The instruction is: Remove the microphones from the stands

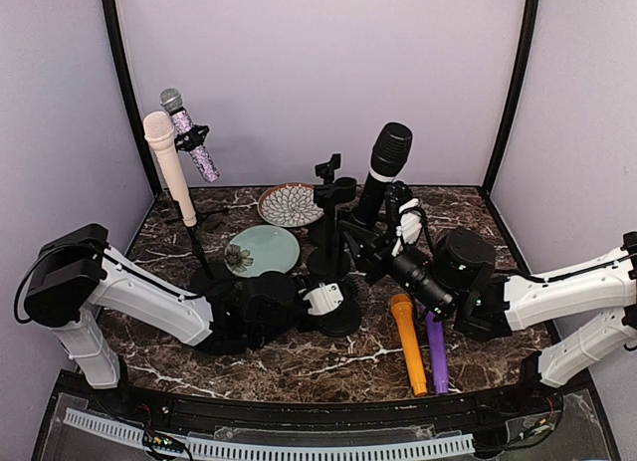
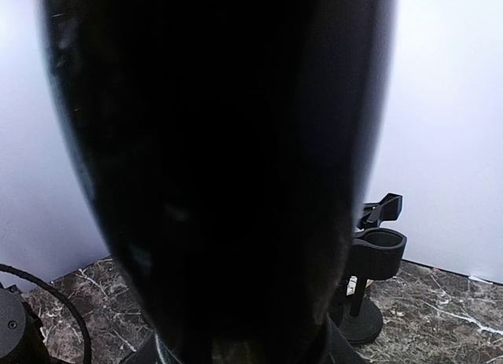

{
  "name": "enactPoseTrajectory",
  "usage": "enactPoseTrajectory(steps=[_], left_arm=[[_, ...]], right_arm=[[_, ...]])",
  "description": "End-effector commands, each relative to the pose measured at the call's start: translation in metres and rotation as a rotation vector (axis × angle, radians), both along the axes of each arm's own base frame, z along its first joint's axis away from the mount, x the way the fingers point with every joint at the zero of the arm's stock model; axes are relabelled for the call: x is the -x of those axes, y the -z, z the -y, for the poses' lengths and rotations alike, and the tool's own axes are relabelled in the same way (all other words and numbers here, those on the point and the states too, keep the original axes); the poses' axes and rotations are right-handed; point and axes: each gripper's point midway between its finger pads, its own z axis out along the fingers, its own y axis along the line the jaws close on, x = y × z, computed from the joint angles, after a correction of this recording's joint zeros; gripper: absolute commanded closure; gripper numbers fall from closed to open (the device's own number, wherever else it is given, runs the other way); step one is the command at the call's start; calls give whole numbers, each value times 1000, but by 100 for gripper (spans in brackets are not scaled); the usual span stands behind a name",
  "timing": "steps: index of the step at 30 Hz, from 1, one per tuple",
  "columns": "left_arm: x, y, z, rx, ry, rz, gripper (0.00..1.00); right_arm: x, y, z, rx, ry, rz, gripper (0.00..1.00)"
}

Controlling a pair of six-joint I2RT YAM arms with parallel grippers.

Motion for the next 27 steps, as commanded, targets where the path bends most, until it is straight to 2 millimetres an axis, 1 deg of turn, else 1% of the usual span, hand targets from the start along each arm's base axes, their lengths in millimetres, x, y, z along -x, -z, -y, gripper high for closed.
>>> enactPoseTrajectory(steps=[1, 6, 10, 16, 22, 27], left_arm=[[-4, -18, 10, 31, -9, 58, 55], [-9, -22, 13, 36, -31, 95, 60], [-12, -23, 9, 41, -72, 111, 68], [-13, -21, 2, 59, -119, 101, 75], [-11, -21, 0, 141, -141, 9, 80], [-9, -19, -4, 244, -191, -128, 85]], right_arm=[[4, -12, 5, -48, -8, 14, 81], [4, -11, 5, -48, -8, 14, 82], [4, -12, 6, -48, -6, 14, 82], [4, -12, 6, -48, -4, 14, 82], [4, -11, 5, -46, -5, 13, 82], [4, -10, 5, -45, -6, 12, 83]])
